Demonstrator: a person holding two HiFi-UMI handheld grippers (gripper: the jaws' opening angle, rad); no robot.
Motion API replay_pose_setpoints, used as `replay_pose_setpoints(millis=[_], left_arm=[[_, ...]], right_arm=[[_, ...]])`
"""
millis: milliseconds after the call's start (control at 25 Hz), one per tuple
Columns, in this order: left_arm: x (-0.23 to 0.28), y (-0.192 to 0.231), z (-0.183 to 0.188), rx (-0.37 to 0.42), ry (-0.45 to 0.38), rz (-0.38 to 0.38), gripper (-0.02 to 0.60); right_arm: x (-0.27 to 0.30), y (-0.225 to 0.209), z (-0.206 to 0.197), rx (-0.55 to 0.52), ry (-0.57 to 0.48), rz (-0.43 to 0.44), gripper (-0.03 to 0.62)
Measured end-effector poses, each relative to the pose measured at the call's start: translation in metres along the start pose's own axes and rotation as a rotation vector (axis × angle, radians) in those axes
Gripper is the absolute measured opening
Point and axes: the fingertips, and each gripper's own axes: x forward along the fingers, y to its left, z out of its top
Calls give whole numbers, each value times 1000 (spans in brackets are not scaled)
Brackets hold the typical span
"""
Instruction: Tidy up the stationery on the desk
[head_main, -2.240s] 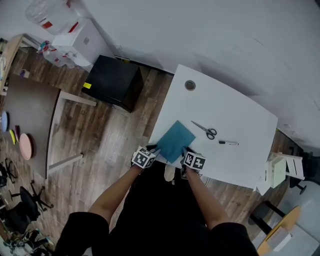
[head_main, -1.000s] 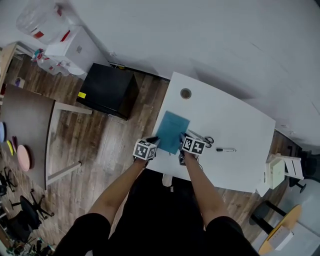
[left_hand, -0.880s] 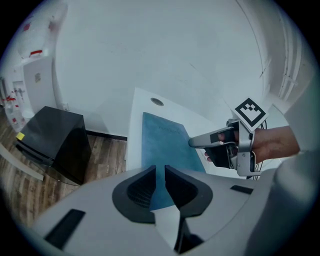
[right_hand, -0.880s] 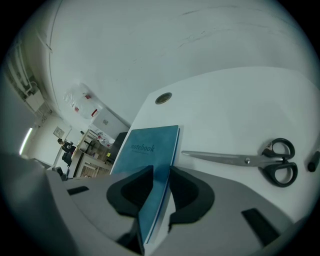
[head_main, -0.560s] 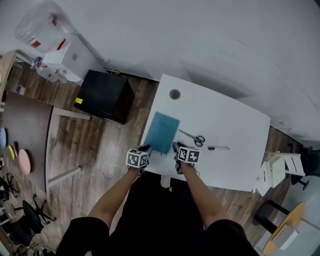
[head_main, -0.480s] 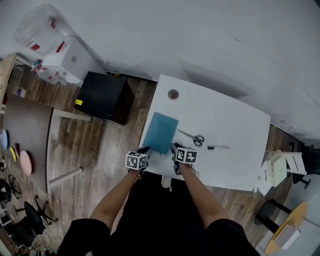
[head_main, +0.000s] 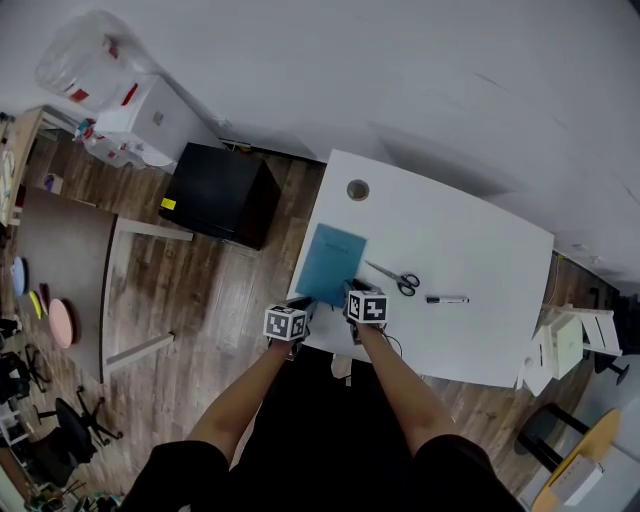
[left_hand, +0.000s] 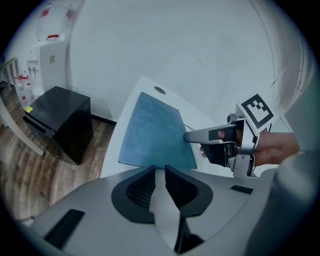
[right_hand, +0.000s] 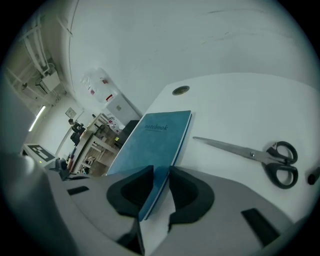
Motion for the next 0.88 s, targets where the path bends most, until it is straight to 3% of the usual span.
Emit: replay_pose_setpoints(millis=[360,600,880], left_arm=[[12,0,25,15,7,-31,64],[11,-3,23,7,-2,-30,66],[-1,-19,4,35,-12,-23,64]], right_arm=[[8,-11,31,24,-21,-36,112],[3,-9,36,35,-44,-11,112],[-59,-26,18,-79,-85,45,112]])
